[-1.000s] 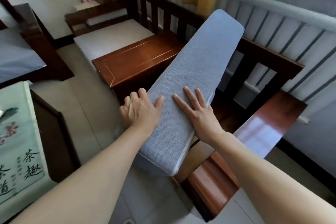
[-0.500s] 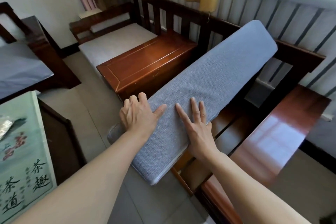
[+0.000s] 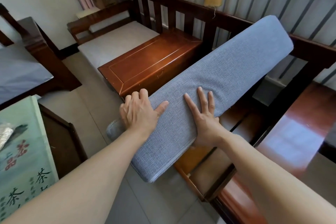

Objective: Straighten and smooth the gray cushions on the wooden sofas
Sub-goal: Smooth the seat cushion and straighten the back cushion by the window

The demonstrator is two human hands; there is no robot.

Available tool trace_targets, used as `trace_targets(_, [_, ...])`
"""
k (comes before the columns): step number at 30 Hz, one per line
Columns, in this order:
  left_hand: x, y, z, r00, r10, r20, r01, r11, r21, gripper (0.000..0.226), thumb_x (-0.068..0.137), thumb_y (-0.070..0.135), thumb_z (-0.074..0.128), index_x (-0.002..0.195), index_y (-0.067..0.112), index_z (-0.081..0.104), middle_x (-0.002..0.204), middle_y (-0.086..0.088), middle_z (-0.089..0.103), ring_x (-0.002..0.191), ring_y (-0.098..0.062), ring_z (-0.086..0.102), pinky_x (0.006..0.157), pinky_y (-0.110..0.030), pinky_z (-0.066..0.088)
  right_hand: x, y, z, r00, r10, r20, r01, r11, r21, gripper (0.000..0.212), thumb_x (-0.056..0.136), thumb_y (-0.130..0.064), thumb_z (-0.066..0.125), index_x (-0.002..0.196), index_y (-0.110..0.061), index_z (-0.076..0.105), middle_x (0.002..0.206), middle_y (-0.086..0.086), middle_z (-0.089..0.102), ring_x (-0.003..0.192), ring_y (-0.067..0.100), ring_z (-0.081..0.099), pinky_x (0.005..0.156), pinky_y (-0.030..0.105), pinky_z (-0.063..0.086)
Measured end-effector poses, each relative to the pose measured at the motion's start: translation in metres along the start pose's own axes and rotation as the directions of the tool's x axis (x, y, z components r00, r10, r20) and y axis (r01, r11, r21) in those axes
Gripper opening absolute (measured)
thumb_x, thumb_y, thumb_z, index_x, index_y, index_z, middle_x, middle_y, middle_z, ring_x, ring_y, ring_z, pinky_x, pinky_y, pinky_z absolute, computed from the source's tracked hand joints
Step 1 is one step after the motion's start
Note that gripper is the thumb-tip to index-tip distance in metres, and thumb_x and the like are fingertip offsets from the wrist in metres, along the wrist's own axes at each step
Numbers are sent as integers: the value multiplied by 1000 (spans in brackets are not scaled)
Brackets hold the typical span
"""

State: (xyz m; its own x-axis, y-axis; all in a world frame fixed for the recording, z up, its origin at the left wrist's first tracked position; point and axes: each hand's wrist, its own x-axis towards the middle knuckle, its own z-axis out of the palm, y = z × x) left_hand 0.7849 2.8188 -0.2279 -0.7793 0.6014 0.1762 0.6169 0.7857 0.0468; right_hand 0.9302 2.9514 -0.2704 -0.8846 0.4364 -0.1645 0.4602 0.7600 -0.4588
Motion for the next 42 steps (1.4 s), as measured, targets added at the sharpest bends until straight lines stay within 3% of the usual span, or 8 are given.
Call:
trace_targets(4, [7,-6,0,1000,0,-18,0,1000,-19,69,82,74,31,111,14,46,109,-9,57,103,-25,52,76,-36,35,4,-2,-12,1000,-4,14,0,954,300,118,70,-43,81,147,-47,-8,148,-18,-38,133,11,-42,113,64,7])
trace_targets(8, [15,-9,-2,999,-6,-44,6,1000,-10,69,82,73,32,112,13,48,110,-12,56,104,-28,51,76,-38,36,17,-20,4,973,145,-180,-75,935,346,83,88,-55,56,149,-46,0,153,-13,-33,138,11,-35,109,65,12])
trace_targets(13, [17,-12,-1,999,-13,-51,12,999,-32,66,82,73,32,108,15,50,108,-10,55,104,-27,51,77,-38,36,26,-31,15,899,327,-290,-181,883,433,97,78,-64,60,150,-43,-1,152,-5,-35,139,14,-34,108,65,7])
trace_targets(22, [26,-11,2,993,3,-119,-8,999,-40,56,89,63,37,105,13,58,104,-11,57,100,-32,52,70,-37,32,25,-34,16,882,295,-367,-136,906,402,96,77,-65,60,152,-37,7,154,-2,-31,141,19,-31,114,62,4])
trace_targets(25, [37,-24,3,988,39,-150,-42,999,-17,61,86,64,31,100,12,60,96,-13,59,93,-34,54,63,-35,31,23,-40,28,796,503,-337,-211,752,624,117,68,-67,69,153,-30,-3,154,5,-31,144,23,-23,119,45,-2])
trace_targets(29, [52,-40,4,979,50,-197,-58,998,-30,69,86,69,26,88,9,60,85,-15,59,83,-37,57,59,-34,30,38,-55,26,842,498,-206,-127,554,823,121,67,-54,78,146,-47,-14,157,10,-15,144,31,17,114,39,20])
trace_targets(34, [69,-56,-6,988,-103,-117,98,994,-54,69,84,71,31,101,9,55,106,-16,60,103,-35,53,73,-40,38,68,-65,16,870,445,-210,-94,569,817,124,66,-49,81,146,-47,-13,155,11,-21,144,32,16,116,36,18])
trace_targets(42, [54,-103,-12,972,-225,-71,219,972,-81,73,80,72,26,103,8,53,108,-21,61,106,-38,53,79,-43,41,80,-104,31,912,346,-219,-76,670,739,131,62,-54,81,146,-44,-19,152,11,-26,146,33,4,119,42,14])
